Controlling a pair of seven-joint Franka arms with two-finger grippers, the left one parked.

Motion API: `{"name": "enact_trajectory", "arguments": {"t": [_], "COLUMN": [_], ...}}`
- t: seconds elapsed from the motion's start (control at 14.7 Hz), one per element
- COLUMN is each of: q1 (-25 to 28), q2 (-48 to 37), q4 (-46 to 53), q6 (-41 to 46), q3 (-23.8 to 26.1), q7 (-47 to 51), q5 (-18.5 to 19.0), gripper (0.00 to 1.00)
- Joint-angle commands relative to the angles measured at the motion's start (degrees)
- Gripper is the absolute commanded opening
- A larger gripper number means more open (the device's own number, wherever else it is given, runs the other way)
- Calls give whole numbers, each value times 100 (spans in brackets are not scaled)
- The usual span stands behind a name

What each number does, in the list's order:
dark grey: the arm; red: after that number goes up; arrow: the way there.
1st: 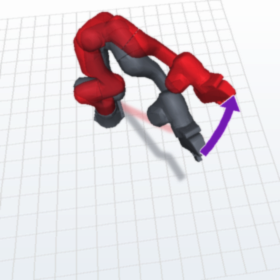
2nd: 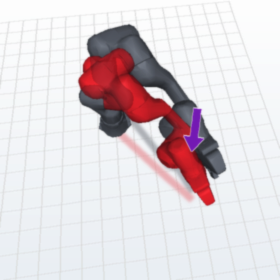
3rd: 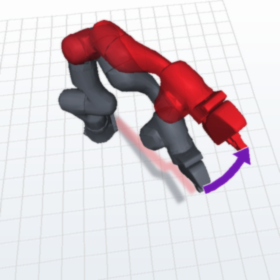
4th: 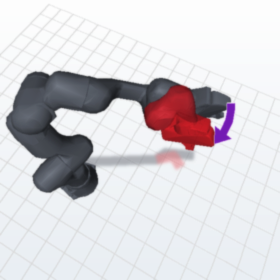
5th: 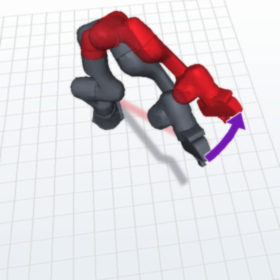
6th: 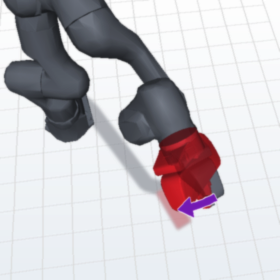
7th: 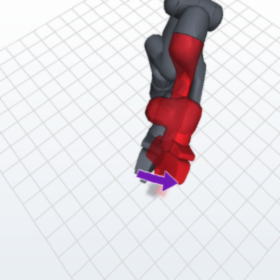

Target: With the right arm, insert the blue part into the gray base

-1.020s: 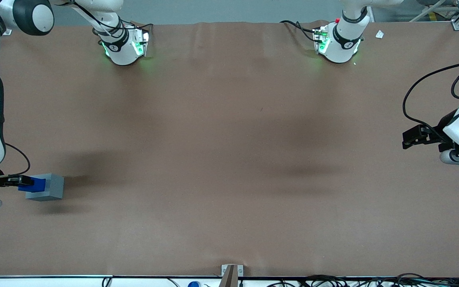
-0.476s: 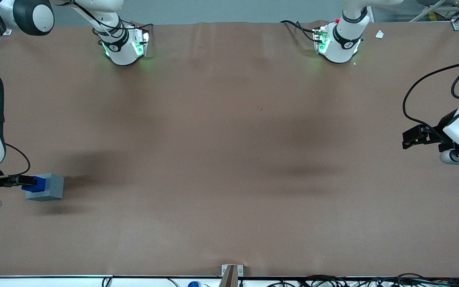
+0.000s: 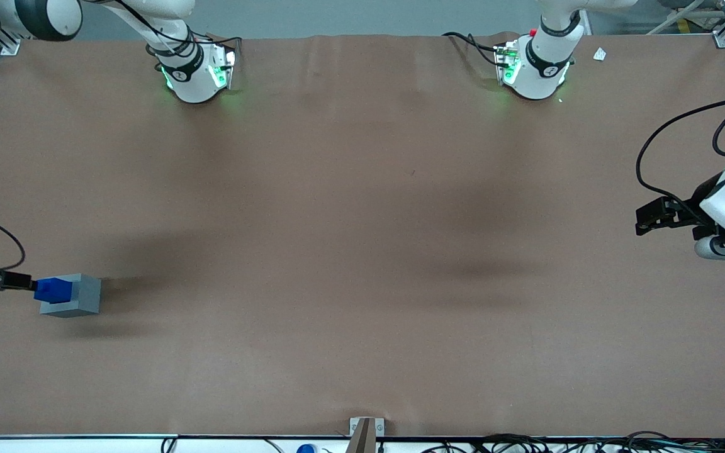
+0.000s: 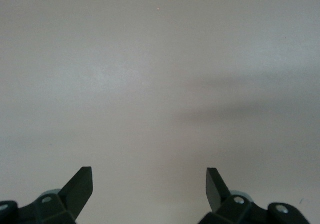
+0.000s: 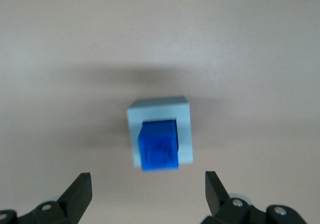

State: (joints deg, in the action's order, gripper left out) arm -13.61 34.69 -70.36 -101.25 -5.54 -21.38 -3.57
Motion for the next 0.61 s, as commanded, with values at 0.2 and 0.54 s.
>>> {"name": "enact_trajectory", "arguments": {"t": [0.2, 0.54], "q1": [236, 859], "q2": [-2402, -3890], "q4": [-2110, -3256], "q6": [149, 271], "q3": [62, 79], "q7": [371, 1591], "q5": [-3, 49], "gripper": [100, 100]}}
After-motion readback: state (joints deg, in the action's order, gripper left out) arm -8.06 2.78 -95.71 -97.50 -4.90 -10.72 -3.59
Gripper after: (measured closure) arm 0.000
